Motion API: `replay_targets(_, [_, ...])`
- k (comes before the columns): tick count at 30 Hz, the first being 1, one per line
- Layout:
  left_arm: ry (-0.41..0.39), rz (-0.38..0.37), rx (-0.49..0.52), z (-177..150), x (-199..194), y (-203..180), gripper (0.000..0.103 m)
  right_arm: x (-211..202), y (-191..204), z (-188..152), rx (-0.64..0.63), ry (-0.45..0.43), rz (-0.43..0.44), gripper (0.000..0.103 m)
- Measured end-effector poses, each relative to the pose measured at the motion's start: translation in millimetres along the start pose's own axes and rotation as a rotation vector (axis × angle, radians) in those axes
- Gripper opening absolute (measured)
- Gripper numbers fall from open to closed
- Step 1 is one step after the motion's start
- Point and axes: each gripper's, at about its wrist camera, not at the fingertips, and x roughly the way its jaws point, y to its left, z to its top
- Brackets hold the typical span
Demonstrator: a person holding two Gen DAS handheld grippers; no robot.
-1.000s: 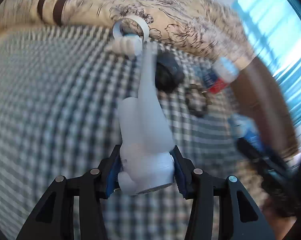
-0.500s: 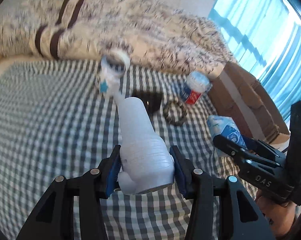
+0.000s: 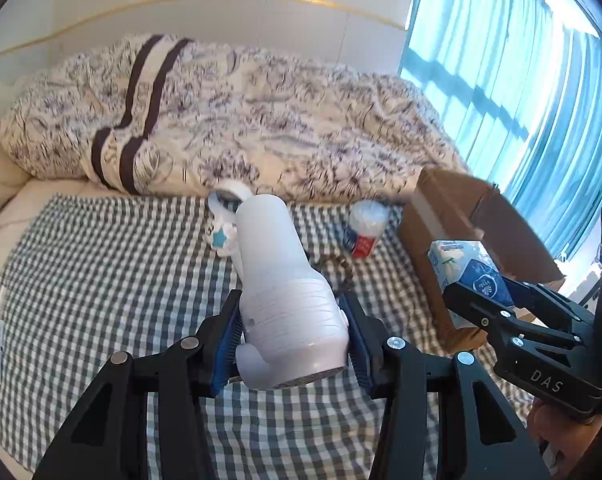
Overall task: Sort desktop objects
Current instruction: 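Lift and carry the white device and tissue pack with both grippers over the cardboard box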
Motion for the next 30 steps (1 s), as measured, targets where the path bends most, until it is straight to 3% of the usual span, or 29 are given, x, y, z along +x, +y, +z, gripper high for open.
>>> replay_targets(9, [-0.117, 0.011, 0.055, 21.2, -56.5, -38.9, 0.049, -71.6, -3.9, 21.6, -0.017, -0.124, -0.02, 0.061])
replay_targets(16, [-0.175, -0.025, 0.085, 35.9, -86.8, -76.3, 0.049, -126.5, -18.4, 35.3, -0.011, -0.224, -0.044, 0.061])
replay_targets(30, [-0.261, -0.06, 0.108, 51.9, -111.0, -142.3, 0.049, -184.5, -71.4, 37.9, 0.016, -0.288, -0.124, 0.061])
